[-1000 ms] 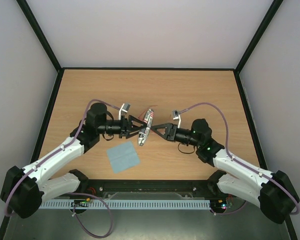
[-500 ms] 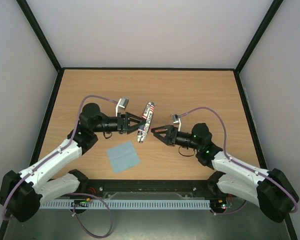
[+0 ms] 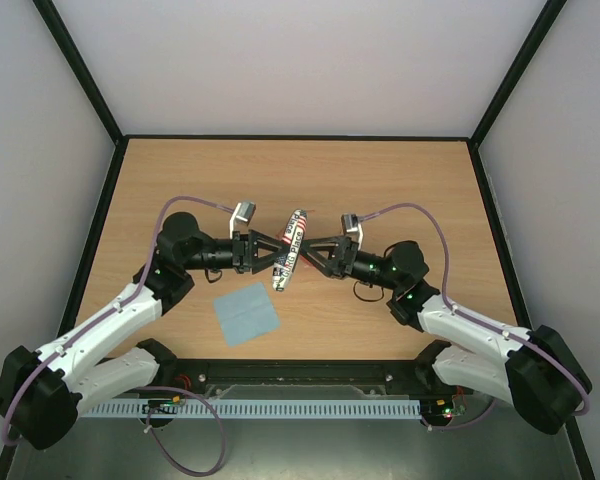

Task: Organize the sunglasses
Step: Open the sunglasses case at the center of the board.

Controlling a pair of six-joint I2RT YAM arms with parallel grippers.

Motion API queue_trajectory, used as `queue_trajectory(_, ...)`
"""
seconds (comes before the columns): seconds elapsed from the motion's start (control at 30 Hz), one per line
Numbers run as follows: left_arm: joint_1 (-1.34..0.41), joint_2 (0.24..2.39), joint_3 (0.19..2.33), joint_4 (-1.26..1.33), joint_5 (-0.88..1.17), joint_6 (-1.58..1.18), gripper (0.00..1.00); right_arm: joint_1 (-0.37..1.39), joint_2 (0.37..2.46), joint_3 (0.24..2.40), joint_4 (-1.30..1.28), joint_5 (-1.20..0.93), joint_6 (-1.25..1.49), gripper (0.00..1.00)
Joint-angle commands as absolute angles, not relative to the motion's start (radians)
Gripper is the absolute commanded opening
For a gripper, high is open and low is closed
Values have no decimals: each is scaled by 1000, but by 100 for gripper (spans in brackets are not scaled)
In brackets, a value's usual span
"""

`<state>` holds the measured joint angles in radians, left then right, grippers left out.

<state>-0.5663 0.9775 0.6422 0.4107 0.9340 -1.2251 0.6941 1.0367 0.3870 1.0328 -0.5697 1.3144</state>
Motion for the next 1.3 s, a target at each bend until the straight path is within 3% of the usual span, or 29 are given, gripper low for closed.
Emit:
queue_trajectory(0.0, -568, 958, 628, 445, 945, -1233, 49, 698, 1065, 450, 1135, -587, 1324, 93)
queue_trajectory(0.3, -570, 966, 626, 458, 946, -1236, 49, 698, 1130, 497, 1147, -625, 1333, 90)
queue_trajectory(0.53, -569, 978, 623, 461, 945, -1235, 49, 703, 1138, 496, 1163, -630, 1338, 75)
queue_trajectory(0.77, -570, 992, 626, 471, 945, -1236, 49, 723, 1141, 500, 1160, -634, 1332, 75)
queue_trajectory(0.9, -570, 994, 624, 466, 944, -1233, 49, 733, 1141, 498, 1152, -629, 1326, 68)
queue_trajectory(1.07, -570, 991, 635, 397, 931, -1191, 49, 739, 1127, 495, 1120, -617, 1314, 56)
queue_trajectory(1.27, -570, 996, 678, 220, 893, -1075, 49, 740, 1082, 505, 979, -597, 1264, 54)
